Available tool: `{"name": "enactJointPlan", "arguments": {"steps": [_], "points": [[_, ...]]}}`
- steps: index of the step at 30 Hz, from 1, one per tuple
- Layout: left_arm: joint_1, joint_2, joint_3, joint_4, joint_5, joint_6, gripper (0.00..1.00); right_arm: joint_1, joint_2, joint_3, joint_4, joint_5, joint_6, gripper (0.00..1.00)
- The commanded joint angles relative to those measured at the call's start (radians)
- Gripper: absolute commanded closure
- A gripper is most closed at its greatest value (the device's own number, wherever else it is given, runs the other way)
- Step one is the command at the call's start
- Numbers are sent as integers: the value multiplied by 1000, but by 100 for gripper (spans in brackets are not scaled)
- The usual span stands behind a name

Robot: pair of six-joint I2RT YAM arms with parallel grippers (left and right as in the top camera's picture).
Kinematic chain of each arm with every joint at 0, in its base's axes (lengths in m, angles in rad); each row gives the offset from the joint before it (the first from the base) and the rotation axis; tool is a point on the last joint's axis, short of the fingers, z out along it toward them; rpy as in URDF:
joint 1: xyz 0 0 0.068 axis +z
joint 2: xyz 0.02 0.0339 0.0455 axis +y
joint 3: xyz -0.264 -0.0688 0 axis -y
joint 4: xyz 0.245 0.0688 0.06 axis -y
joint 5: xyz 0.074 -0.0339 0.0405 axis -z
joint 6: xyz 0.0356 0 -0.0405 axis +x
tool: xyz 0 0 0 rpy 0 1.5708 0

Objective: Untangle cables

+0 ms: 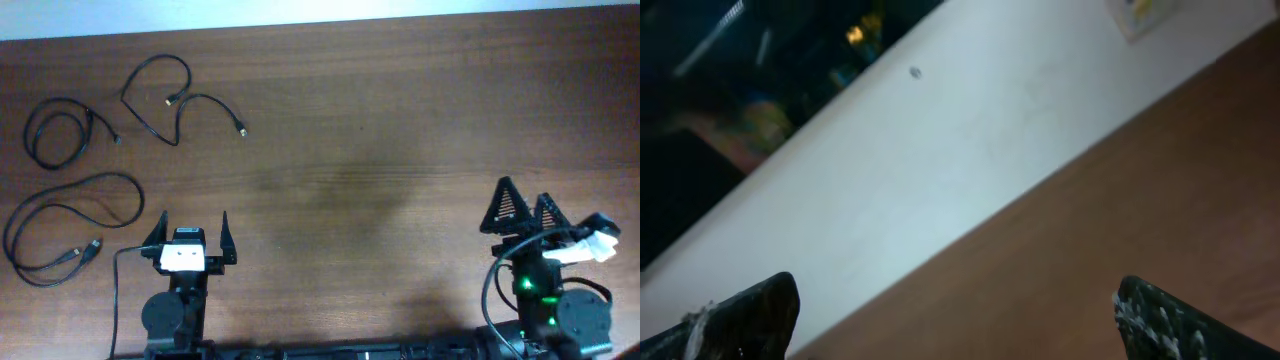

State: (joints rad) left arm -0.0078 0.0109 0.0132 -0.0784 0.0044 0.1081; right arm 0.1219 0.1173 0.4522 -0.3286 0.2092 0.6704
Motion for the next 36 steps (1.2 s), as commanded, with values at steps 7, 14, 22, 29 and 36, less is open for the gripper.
{"name": "enactJointPlan", "arguments": {"steps": [7, 14, 22, 29, 36], "points": [[3, -6, -4, -3, 15, -10, 1, -38, -114, -46, 4, 51, -7, 1], [3, -6, -4, -3, 15, -10, 1, -37, -114, -256, 84, 58, -7, 1], [3, -6, -4, -3, 15, -10, 1, -37, -114, -259, 228, 58, -13, 1], [3, -6, -4, -3, 15, -10, 1, -38, -114, -447, 387, 29, -67, 1], [3, -6, -4, -3, 15, -10, 1, -45, -114, -447, 254, -114, -412, 1]]}}
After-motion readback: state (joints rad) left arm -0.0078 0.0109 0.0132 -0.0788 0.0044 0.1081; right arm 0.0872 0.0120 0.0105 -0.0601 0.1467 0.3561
